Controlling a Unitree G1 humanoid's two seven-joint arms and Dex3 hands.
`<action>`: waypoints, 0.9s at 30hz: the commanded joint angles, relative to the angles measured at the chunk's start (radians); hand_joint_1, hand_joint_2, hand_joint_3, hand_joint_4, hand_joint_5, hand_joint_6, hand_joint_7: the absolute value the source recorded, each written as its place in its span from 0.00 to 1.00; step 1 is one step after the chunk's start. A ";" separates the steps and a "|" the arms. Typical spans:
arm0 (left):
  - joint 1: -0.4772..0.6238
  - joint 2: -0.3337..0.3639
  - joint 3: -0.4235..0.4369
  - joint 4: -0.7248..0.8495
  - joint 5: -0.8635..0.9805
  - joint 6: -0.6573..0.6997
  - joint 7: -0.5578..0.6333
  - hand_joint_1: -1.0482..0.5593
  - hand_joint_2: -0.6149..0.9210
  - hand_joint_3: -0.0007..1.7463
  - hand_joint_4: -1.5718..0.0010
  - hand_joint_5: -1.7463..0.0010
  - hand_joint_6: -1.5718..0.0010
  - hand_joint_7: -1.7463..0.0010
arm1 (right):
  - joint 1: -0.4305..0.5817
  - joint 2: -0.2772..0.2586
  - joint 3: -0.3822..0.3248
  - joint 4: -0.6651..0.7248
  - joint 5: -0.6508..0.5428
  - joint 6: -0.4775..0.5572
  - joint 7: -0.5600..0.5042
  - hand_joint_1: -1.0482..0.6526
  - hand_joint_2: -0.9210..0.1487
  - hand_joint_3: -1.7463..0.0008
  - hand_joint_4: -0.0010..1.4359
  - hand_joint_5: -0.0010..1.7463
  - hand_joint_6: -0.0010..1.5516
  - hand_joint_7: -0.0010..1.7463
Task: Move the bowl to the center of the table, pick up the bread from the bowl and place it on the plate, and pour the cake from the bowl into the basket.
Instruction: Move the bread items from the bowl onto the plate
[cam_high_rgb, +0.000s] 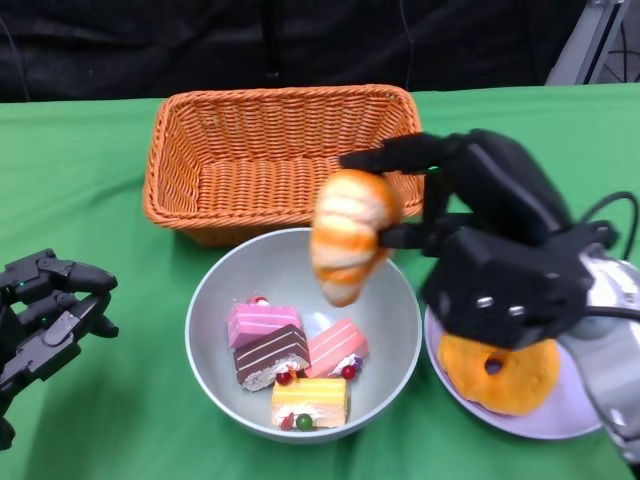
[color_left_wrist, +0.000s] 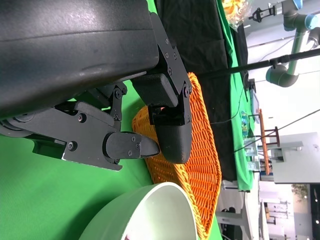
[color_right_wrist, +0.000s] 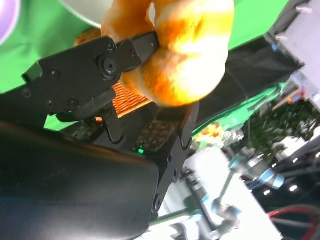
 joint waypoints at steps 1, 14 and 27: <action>-0.003 0.024 0.006 0.004 0.004 -0.007 0.003 0.58 1.00 0.19 0.52 0.25 0.41 0.56 | 0.060 -0.035 -0.075 -0.119 0.058 0.100 0.058 0.57 0.00 0.97 0.46 0.99 0.44 0.68; -0.022 0.024 0.010 0.018 0.002 -0.004 0.012 0.59 1.00 0.19 0.52 0.24 0.41 0.56 | 0.248 -0.191 -0.316 -0.367 0.185 0.388 0.218 0.55 0.00 0.92 0.47 0.93 0.40 0.64; -0.045 0.029 0.017 0.053 -0.002 -0.008 0.010 0.59 1.00 0.18 0.51 0.25 0.41 0.57 | 0.274 -0.492 -0.260 -0.217 0.189 0.573 0.445 0.55 0.00 0.90 0.42 0.87 0.40 0.61</action>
